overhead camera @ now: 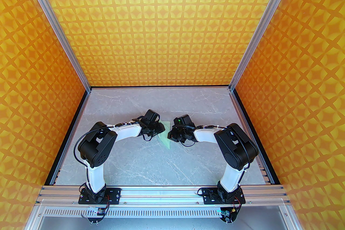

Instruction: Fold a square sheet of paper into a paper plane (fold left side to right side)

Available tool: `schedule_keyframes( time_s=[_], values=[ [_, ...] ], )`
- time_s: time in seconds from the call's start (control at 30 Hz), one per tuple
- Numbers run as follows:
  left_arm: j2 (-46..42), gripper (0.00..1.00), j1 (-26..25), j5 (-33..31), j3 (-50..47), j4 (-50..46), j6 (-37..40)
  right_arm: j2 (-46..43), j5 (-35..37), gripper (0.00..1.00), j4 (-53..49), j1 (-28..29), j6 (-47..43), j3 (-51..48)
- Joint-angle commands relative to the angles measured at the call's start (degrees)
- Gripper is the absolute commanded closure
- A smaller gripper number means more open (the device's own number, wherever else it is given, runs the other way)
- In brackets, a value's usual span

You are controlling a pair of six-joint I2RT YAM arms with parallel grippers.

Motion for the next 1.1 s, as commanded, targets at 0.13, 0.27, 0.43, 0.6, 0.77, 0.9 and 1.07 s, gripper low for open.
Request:
schedule_keyframes(
  time_s=[0.13, 0.27, 0.43, 0.6, 0.77, 0.9, 1.07],
  values=[
    [-1.4, 0.55, -0.3, 2.5, -5.1, 10.3, -0.7, 1.4, 3.1, 0.95, -4.9, 0.2, 0.0, -1.6],
    [-2.9, 0.54, -0.3, 3.4, -9.0, 14.7, -3.0, 1.4, 3.1, 0.95, -5.1, 0.2, 0.0, -1.4],
    [-5.8, 0.54, -0.3, 4.5, -14.1, 19.4, -5.9, 1.8, 3.1, 0.95, -4.9, 0.2, 0.0, -1.2],
    [-6.4, 0.54, -2.4, 4.7, -16.7, 22.9, -6.7, 2.0, 3.1, 0.95, -4.5, 0.2, 0.1, -1.5],
    [-4.4, 0.54, -2.4, 4.7, -15.7, 24.4, -5.1, 1.8, 3.0, 0.95, -4.4, 0.2, 0.1, -1.7],
    [-2.8, 0.53, -2.3, 4.1, -13.8, 22.4, -2.5, 1.6, 2.9, 0.95, -4.5, 0.2, 0.0, -1.9],
    [-0.5, 0.53, -2.3, 2.9, -13.0, 21.1, -0.6, 1.1, 2.4, 0.95, -3.3, 0.2, 0.3, -2.4]
  ],
)
